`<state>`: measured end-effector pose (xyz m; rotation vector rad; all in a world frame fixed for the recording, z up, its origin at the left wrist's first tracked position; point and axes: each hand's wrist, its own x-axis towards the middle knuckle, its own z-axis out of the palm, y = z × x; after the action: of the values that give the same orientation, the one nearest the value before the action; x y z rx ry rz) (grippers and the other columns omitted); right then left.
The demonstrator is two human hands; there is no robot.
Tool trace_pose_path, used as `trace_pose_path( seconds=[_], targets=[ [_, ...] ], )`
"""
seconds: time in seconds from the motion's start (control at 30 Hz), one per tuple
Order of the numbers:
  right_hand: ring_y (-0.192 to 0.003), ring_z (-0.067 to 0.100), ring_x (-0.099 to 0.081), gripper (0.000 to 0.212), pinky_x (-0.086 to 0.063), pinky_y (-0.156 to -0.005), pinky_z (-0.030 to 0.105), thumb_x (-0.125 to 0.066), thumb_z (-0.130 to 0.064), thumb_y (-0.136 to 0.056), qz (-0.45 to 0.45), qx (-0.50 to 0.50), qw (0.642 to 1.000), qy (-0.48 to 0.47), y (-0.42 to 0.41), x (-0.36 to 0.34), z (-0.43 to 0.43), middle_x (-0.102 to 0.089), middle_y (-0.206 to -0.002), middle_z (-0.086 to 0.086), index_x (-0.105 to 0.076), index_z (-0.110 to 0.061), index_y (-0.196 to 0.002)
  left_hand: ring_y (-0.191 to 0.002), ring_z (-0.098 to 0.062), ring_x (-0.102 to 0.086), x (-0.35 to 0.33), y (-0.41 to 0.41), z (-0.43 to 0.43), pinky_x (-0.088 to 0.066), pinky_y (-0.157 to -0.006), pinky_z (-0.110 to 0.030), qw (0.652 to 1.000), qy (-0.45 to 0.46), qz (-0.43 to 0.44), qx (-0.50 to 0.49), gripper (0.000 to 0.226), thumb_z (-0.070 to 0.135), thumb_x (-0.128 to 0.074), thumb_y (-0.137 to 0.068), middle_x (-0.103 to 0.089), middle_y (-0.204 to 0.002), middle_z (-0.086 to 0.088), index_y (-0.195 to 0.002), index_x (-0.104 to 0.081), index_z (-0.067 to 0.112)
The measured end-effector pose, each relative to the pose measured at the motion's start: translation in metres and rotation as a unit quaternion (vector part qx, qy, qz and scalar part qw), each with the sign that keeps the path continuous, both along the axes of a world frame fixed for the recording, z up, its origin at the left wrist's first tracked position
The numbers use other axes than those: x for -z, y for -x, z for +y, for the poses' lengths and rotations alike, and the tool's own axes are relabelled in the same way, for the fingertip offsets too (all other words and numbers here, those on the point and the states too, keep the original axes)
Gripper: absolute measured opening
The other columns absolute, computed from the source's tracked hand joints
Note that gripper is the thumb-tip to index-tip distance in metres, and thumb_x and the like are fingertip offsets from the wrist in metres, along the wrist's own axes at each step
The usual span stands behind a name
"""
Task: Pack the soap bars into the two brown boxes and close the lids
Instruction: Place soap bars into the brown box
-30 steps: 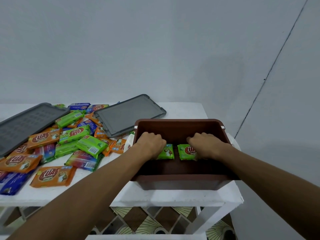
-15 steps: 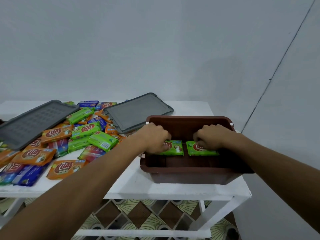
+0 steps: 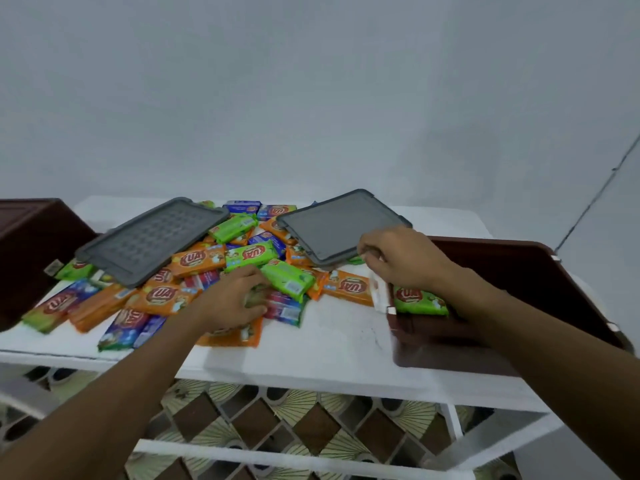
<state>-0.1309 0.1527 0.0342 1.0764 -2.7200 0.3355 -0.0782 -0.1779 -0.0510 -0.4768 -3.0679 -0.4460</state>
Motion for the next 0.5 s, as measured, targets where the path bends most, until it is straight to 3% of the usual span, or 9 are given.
trace_pose_path(
  seconds=[0.13, 0.27, 0.4, 0.5],
  targets=[
    [-0.084, 0.015, -0.05, 0.007, -0.039, -0.066, 0.03, -0.056, -0.029, -0.087, -0.046, -0.022, 0.996, -0.075, -0.01, 0.011, -0.071, -0.052, -0.09, -0.01, -0.057, -0.028, -0.094, -0.112, -0.011, -0.044, 0.004, -0.017, -0.035, -0.043, -0.092, -0.031, 0.998, 0.014, -0.061, 0.014, 0.078, 0.063, -0.073, -0.07, -0.041, -0.126, 0.007, -0.132, -0.046, 0.024],
    [-0.087, 0.016, -0.055, 0.019, -0.044, -0.065, 0.03, -0.059, -0.031, -0.086, -0.076, -0.06, 0.982, -0.163, -0.028, 0.041, -0.128, -0.058, -0.094, -0.005, -0.062, -0.023, -0.103, -0.117, -0.012, -0.041, 0.013, -0.027, -0.055, -0.04, -0.097, -0.032, 0.993, 0.046, -0.099, 0.045, 0.101, 0.078, -0.068, -0.058, -0.038, -0.132, 0.006, -0.138, -0.039, 0.024],
    [-0.103, 0.023, -0.054, 0.041, -0.05, -0.075, 0.036, -0.066, -0.038, -0.086, -0.076, -0.006, 0.983, -0.169, -0.04, 0.08, -0.155, -0.057, -0.114, 0.003, -0.058, -0.019, -0.121, -0.118, -0.013, -0.044, 0.017, -0.032, -0.074, -0.039, -0.097, -0.031, 0.997, 0.025, -0.01, 0.074, 0.083, 0.075, -0.058, -0.075, -0.045, -0.131, 0.004, -0.137, -0.045, 0.021],
    [-0.114, 0.024, -0.048, 0.052, -0.047, -0.084, 0.036, -0.065, -0.041, -0.088, -0.076, 0.045, 0.986, -0.14, -0.043, 0.091, -0.162, -0.05, -0.126, 0.003, -0.051, -0.018, -0.133, -0.119, -0.017, -0.043, 0.011, -0.03, -0.099, -0.038, -0.101, -0.04, 0.998, 0.029, 0.01, 0.061, 0.069, 0.059, -0.051, -0.08, -0.048, -0.131, 0.0, -0.135, -0.046, 0.019]
  ],
)
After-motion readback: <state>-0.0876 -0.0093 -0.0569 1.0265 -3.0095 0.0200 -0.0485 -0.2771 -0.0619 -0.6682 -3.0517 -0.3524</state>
